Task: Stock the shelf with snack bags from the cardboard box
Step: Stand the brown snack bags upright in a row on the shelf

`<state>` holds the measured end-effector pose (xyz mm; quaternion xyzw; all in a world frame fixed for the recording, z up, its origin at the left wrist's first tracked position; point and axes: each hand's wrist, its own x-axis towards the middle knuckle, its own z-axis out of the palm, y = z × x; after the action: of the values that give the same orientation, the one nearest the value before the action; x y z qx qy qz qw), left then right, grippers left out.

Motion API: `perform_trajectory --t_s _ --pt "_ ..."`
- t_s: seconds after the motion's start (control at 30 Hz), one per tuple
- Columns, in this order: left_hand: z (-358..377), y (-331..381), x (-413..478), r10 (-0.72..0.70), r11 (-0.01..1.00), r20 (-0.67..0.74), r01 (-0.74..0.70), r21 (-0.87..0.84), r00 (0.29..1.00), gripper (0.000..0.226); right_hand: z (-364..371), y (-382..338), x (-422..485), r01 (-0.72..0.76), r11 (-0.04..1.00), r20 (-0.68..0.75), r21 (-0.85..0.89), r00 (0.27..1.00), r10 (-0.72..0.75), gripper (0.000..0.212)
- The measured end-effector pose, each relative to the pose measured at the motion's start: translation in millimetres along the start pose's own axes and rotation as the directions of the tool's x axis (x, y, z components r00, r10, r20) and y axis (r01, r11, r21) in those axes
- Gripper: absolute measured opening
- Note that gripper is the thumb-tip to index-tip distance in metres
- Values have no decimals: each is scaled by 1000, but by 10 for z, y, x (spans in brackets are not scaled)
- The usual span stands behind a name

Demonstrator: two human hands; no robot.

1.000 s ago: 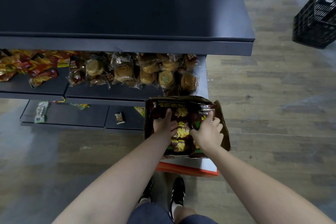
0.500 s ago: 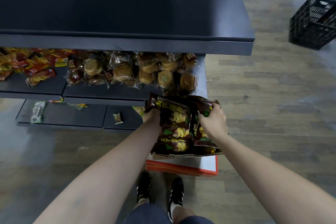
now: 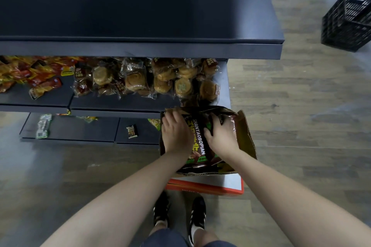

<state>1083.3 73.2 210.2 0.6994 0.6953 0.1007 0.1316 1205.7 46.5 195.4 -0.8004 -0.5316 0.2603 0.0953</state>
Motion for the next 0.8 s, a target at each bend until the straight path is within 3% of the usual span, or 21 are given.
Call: perform_trajectory --t_s 0.07,0.13,0.33,0.43,0.57,0.67,0.73,0.8 --pt "72 100 -101 79 995 42 -82 62 996 51 81 -21 -10 -6 995 -36 -101 999 2 70" --pt "169 155 -162 49 997 188 -60 57 981 54 119 -16 14 -25 987 -46 -158 999 17 78" --pt "309 85 -96 -15 999 363 -2 47 932 69 77 41 136 -51 968 40 -247 997 63 100" --pt "254 89 26 -83 996 425 68 51 901 74 35 66 184 -79 981 54 -176 995 89 102" --pt "118 108 108 -141 987 422 162 -13 895 65 -96 138 269 -154 978 72 138 987 145 74" --pt "-19 61 128 -128 946 391 230 -228 911 59 -255 184 297 -239 841 174 485 969 175 57" --pt "-133 -30 158 -131 849 359 292 -441 924 58 -406 146 271 -315 650 282 691 946 159 41" --pt "-259 -122 164 -92 725 320 283 -628 943 46 -560 53 225 -435 450 425 780 896 128 35"
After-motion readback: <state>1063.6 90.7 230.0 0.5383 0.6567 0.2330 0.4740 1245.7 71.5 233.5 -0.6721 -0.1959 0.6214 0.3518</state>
